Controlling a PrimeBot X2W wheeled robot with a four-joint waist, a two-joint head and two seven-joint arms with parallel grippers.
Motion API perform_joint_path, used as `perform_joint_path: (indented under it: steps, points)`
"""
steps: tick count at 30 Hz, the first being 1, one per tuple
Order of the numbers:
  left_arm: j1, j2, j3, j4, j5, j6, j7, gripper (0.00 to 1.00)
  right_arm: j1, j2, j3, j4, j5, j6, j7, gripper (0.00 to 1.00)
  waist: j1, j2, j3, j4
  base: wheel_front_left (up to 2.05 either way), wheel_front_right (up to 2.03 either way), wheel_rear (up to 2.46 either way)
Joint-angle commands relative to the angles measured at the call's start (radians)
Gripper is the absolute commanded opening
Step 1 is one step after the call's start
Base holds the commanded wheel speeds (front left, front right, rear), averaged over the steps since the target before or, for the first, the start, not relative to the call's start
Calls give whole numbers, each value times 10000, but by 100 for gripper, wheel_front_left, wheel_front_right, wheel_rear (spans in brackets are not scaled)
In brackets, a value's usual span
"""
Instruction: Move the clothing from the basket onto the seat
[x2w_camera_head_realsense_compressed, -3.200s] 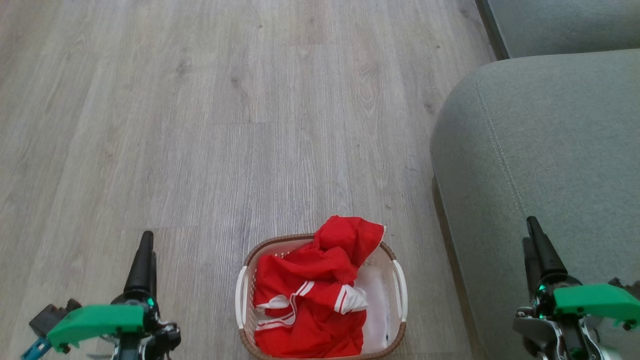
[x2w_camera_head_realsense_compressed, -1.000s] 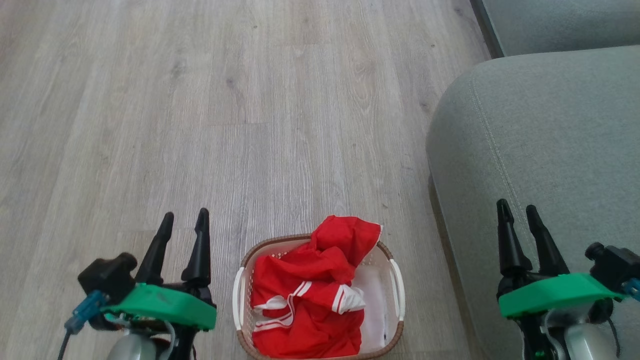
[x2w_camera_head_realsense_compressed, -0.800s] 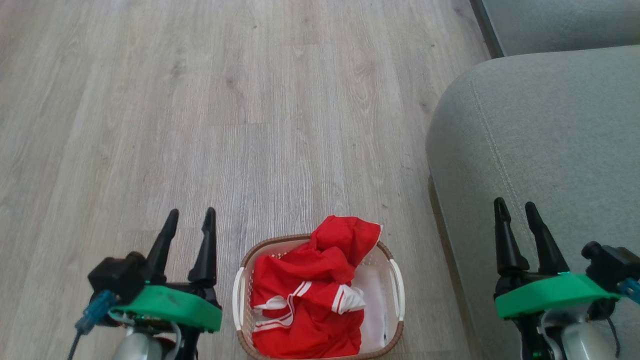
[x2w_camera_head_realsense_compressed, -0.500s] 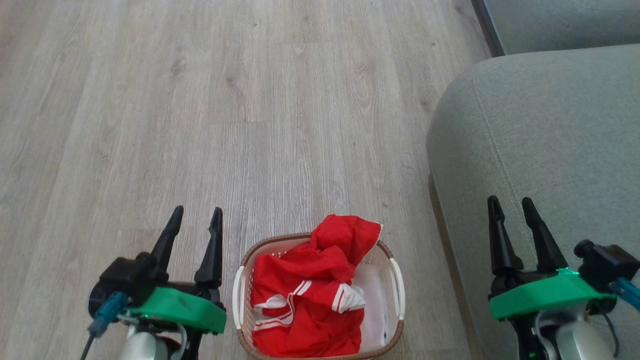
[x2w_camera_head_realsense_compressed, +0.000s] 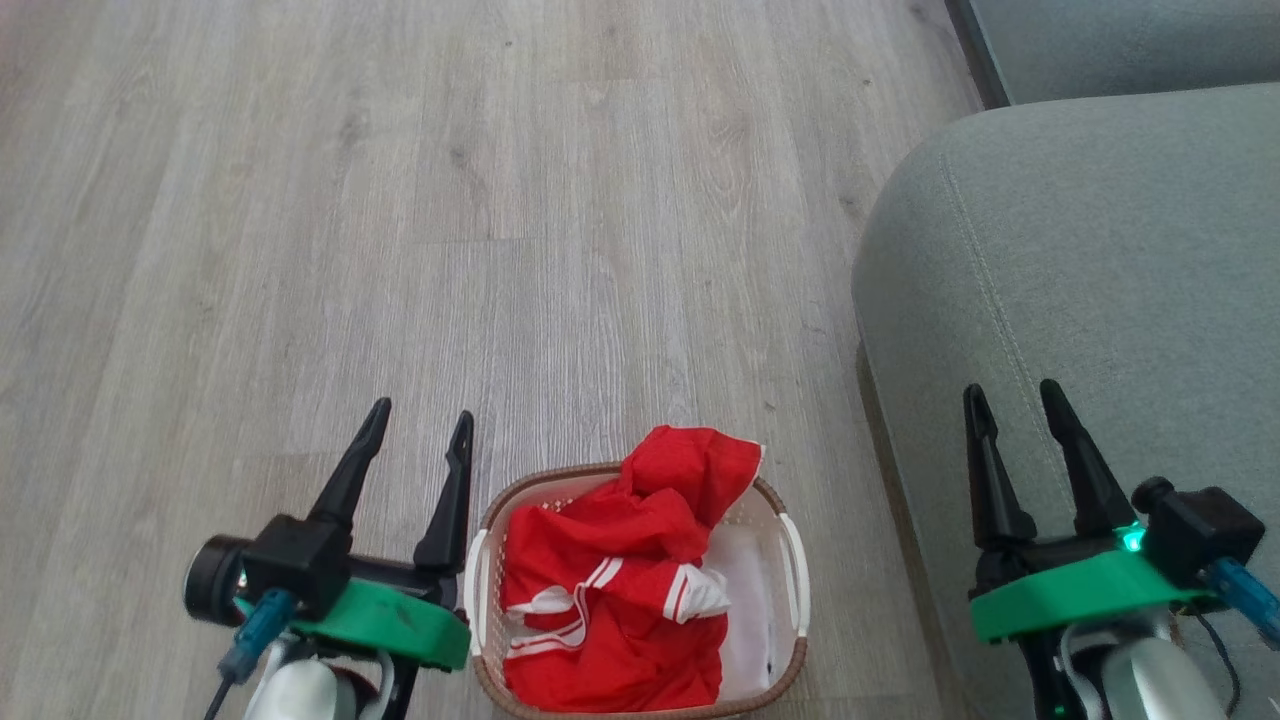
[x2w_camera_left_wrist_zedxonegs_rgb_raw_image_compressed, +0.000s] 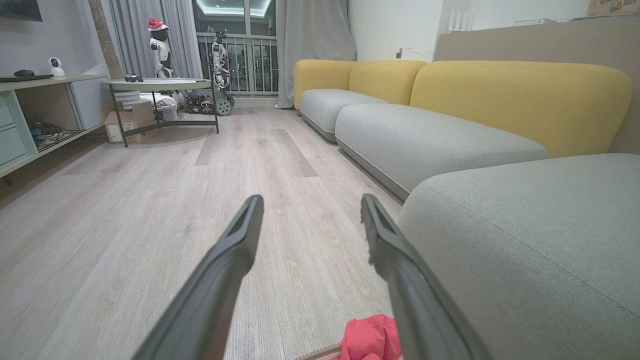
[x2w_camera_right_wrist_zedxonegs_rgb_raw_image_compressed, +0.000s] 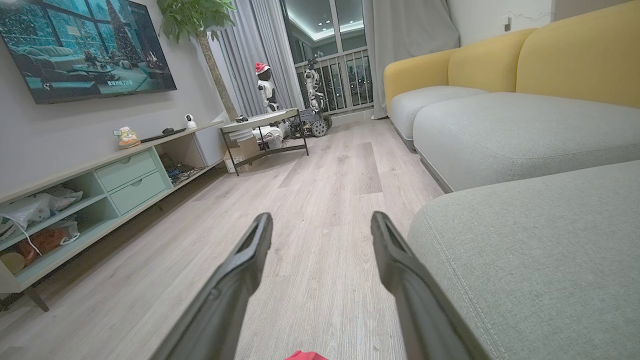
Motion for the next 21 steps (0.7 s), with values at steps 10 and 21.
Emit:
perform_joint_path:
  steps: [10, 21]
  points:
    - [-616, 89, 329, -379, 34, 37, -122, 100, -193, -185, 246, -391, -63, -2, -55, 100, 0, 0, 51, 10, 0, 0, 0]
    - [-688, 68, 375, -336, 16, 34, -122, 100, -286, -191, 241, -389, -44, -2, -42, 100, 0, 0, 227, -69, 0, 0, 0]
